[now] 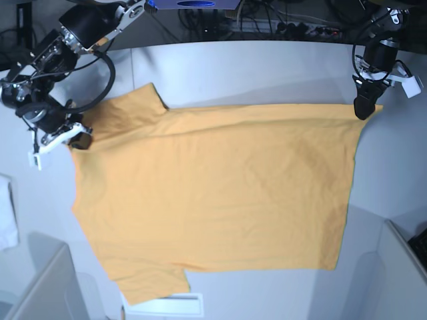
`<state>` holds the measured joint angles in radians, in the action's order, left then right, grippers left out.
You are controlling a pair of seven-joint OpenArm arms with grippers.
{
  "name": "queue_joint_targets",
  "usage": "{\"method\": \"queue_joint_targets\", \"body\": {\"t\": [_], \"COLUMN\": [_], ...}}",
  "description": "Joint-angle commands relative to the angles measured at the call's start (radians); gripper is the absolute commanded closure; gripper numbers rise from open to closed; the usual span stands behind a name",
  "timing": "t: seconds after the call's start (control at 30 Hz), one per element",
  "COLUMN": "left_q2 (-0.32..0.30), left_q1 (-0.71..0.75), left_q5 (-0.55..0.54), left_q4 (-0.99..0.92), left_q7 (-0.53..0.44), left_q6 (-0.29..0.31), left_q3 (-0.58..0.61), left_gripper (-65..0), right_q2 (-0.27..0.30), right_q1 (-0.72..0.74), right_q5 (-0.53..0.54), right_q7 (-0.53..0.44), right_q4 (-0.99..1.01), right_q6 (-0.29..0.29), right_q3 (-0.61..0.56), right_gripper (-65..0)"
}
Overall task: Fold the T-shirt properly
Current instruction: 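Drag the held shoulder edges across the table to flatten the shirt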
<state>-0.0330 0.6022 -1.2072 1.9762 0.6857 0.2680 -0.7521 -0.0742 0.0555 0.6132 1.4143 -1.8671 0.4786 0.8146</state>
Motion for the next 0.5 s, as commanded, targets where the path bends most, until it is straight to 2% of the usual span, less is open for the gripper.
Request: {"method": "queue_joint_targets", "body": {"t": [0.0,0.1,0.23,0.4,0.47], "left_q2": [-0.005,-0.005,-0.006,-0.006,-0.006], "left_q1": [0.008,0.005,-0.018,-0.069,-0.078], "left_q5": [-0.021,-0.021,-0.021,-0.018,0.037], "left_q4": [0.015,0.015,0.001,-0.007,-0.007], "left_q7": [-0.019,-0.022,-0.022,-0.019,-0.019], "left_q6": [0.012,0.010,-0.062,-0.069,-0.069], "left_q3": [-0.008,-0.010,-0.030,-0.030,-0.028], "left_gripper": [0.0,0.0,0.0,0.0,0.0], "right_q2": [0.009,0.014,0.017,0.034,0.035], "right_q1": [0.013,0.030,0.063,0.097,0.105], "right_q5": [0.017,0.014,0.012,0.012,0.012], "right_q7": [-0.031,-0.050,-0.050,-0.051,-0.051], "right_q4": [-0.004,0.022,0.056,0.116,0.134], "right_q6": [-0.001,-0.001,-0.001,-0.001,-0.001], "right_q3": [-0.014,-0.031,-0.031,-0.041,-0.041], "right_gripper": [0.0,0.0,0.0,0.0,0.0]}}
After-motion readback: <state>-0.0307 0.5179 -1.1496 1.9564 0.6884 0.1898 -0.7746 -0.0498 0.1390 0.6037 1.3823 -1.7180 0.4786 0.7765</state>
